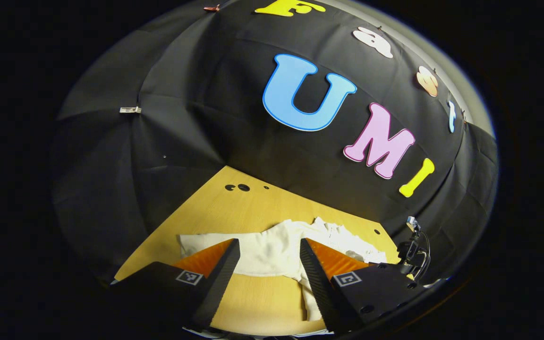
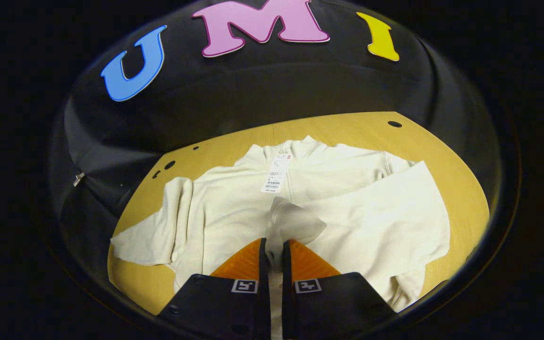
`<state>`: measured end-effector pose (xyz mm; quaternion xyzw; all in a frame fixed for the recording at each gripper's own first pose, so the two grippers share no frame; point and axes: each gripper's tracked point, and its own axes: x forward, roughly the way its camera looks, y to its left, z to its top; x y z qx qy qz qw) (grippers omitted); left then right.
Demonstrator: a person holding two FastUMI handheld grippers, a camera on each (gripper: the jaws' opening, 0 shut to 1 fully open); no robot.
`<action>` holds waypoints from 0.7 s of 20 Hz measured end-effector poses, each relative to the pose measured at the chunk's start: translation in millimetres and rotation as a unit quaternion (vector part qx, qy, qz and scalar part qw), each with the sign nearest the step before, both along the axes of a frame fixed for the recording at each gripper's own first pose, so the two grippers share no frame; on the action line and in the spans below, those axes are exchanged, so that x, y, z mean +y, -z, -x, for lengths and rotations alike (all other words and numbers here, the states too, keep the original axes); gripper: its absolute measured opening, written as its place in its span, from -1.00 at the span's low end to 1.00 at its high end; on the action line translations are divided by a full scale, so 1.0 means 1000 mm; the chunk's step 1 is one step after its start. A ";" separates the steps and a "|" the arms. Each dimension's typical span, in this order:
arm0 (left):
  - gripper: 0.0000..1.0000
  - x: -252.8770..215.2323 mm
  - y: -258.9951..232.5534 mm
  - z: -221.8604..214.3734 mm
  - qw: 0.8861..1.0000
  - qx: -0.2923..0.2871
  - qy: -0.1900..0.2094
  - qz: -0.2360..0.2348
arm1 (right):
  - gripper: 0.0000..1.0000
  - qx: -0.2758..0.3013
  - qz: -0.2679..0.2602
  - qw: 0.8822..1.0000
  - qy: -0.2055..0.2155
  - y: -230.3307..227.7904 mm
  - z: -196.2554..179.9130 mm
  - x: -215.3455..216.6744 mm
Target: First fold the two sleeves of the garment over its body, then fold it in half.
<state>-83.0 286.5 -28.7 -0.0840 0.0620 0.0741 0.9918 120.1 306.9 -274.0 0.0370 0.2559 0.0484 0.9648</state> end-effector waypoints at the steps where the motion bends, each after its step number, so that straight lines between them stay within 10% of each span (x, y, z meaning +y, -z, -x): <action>1: 0.70 0.003 0.003 -0.001 1.000 0.002 -0.003 0.000 | -0.72 0.005 0.002 1.000 0.002 0.004 -0.001 0.001; 6: 0.70 0.014 0.009 -0.004 1.000 0.010 -0.011 -0.001 | -0.60 0.055 -0.008 0.998 -0.023 0.033 0.006 0.019; 9: 0.70 0.024 0.020 -0.010 1.000 0.021 -0.020 -0.004 | 0.22 0.052 -0.002 0.998 -0.040 0.034 0.009 0.032; 14: 0.70 0.038 0.033 -0.015 0.998 0.036 -0.042 -0.010 | 0.75 0.067 -0.019 0.996 -0.051 0.029 0.022 0.042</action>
